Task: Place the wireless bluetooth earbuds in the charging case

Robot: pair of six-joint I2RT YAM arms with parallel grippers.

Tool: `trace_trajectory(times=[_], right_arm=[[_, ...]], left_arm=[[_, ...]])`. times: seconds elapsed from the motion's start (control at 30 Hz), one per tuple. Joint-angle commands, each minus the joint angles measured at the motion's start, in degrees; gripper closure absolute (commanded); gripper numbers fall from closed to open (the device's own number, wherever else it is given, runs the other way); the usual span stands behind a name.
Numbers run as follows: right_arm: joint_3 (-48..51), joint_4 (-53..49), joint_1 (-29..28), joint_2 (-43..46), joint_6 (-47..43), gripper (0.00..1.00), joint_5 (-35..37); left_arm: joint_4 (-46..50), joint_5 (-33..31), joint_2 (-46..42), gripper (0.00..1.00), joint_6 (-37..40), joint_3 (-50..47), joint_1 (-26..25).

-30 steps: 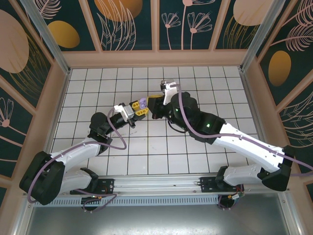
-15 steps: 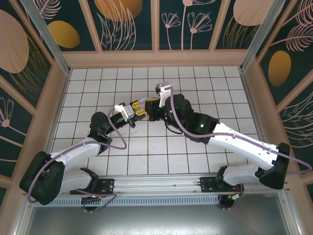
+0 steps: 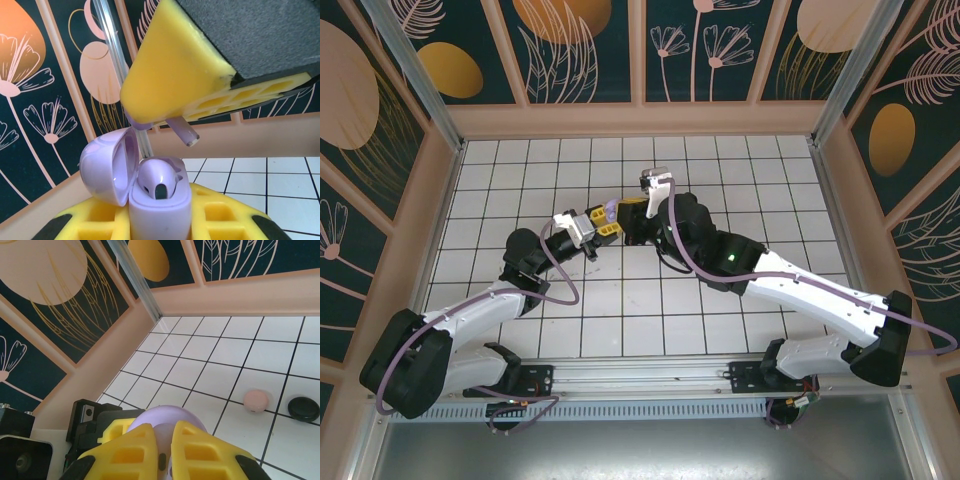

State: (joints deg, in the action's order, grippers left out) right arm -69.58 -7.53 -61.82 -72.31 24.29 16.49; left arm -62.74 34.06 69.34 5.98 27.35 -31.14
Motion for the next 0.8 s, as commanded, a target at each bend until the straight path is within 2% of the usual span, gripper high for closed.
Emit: trace_trajectory(times=[0.0,0.77], right_arm=[[0.51,2.43,0.39,-1.05,-0.70,0.89,0.48],[1.23,3.26,3.51,-2.72,-0.17,0.90,-1.71]], left_arm=[[-0.76,1.07,-1.05,1.00,-0.46,1.65,-0.33],[-1.67,1.70,-0.98,1.00,-1.52,1.60,-0.42]])
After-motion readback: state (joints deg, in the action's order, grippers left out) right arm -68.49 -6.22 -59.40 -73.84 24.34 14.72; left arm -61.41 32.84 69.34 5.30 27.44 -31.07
